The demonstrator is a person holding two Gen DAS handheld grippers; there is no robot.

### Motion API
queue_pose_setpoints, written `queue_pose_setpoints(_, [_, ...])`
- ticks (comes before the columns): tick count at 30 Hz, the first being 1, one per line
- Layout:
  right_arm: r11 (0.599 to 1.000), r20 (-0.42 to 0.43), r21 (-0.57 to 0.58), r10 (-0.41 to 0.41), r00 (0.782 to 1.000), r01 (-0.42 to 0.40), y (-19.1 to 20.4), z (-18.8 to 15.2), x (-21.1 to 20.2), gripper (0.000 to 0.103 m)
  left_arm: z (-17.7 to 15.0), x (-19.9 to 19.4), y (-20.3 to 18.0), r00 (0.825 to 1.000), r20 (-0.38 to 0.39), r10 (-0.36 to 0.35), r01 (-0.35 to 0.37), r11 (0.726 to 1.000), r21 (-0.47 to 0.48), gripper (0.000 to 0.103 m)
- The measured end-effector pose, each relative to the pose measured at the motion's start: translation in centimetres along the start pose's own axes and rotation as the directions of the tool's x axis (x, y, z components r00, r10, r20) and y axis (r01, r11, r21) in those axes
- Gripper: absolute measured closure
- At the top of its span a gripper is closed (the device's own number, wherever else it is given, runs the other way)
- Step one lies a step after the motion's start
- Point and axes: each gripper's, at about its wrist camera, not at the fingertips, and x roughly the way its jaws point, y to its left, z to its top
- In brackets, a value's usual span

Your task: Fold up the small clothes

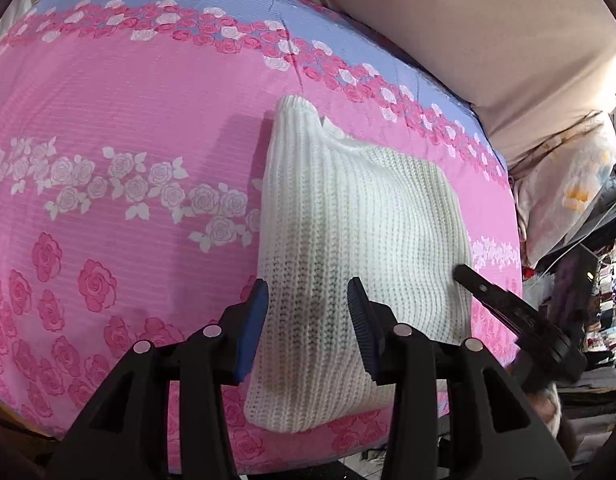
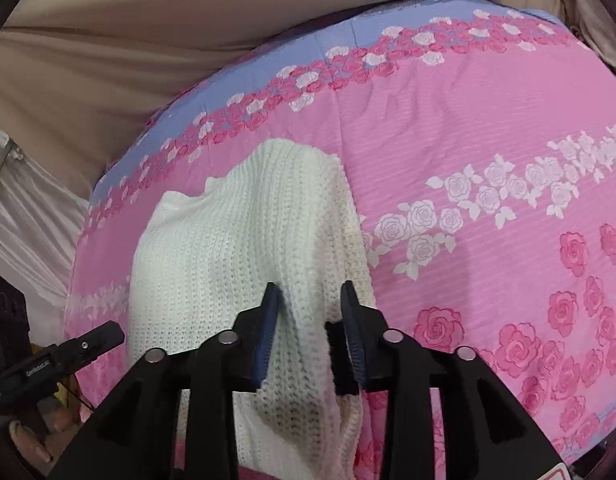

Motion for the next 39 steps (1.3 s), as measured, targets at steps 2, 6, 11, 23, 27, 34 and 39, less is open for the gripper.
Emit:
queue_pose_setpoints(2, [1.0, 0.008, 0.01, -0.014, 1.0, 0.014, -0.3, -0.3, -0.5, 0.046, 0.4, 1.0, 0.2, 1.0, -0.013, -0.009, 0.009, 1.0, -0.014, 0.062])
queue_pose_setpoints(6, [0.998, -0.072, 0.065, -0.017, 0.997, 0.022, -2.2, -1.3, 1.8, 0.031, 1.0, 3.2, 0.6, 1.0, -0.016, -0.01, 0.009, 0.999, -0.042, 0.045])
queue_pose_setpoints(11, [0.954, -0.1, 0.268, 0.169, 0.98, -0.137, -4.0, -2.4, 4.5, 0.037, 1.6, 6.9, 2.5, 0.991, -0.089, -0.097, 0.083, 0.986, -0.147, 0.033])
queue_pose_setpoints(23, [0.974, -0.004, 0.028, 0.224, 0.975, -0.223, 6.7, -1.8, -1.6, 0.092, 3.2, -3.7, 5.5, 0.986, -0.022, -0.166, 0.163, 0.981, -0.11, 0.058])
queue_pose_setpoints(27, [0.985, -0.115, 0.108, 0.15, 0.982, -0.138, 5.2, -5.1, 1.3, 0.086, 0.4, -2.3, 9.7, 0.997, -0.059, 0.059, -0.065, 0.992, -0.108, 0.058])
queue_pose_setpoints(34, [0.981, -0.108, 0.031, 0.194, 0.975, -0.192, 8.4, -6.4, -0.1, 0.061, -1.4, -3.9, 12.5, 0.999, -0.007, 0.04, -0.04, 0.979, -0.199, 0.05])
queue_pose_setpoints(39, [0.989, -0.128, -0.024, 0.142, 0.982, -0.146, 10.2, -6.3, 2.5, 0.043, -1.6, -4.7, 11.1, 0.999, 0.02, 0.044, -0.041, 0.991, -0.124, 0.05])
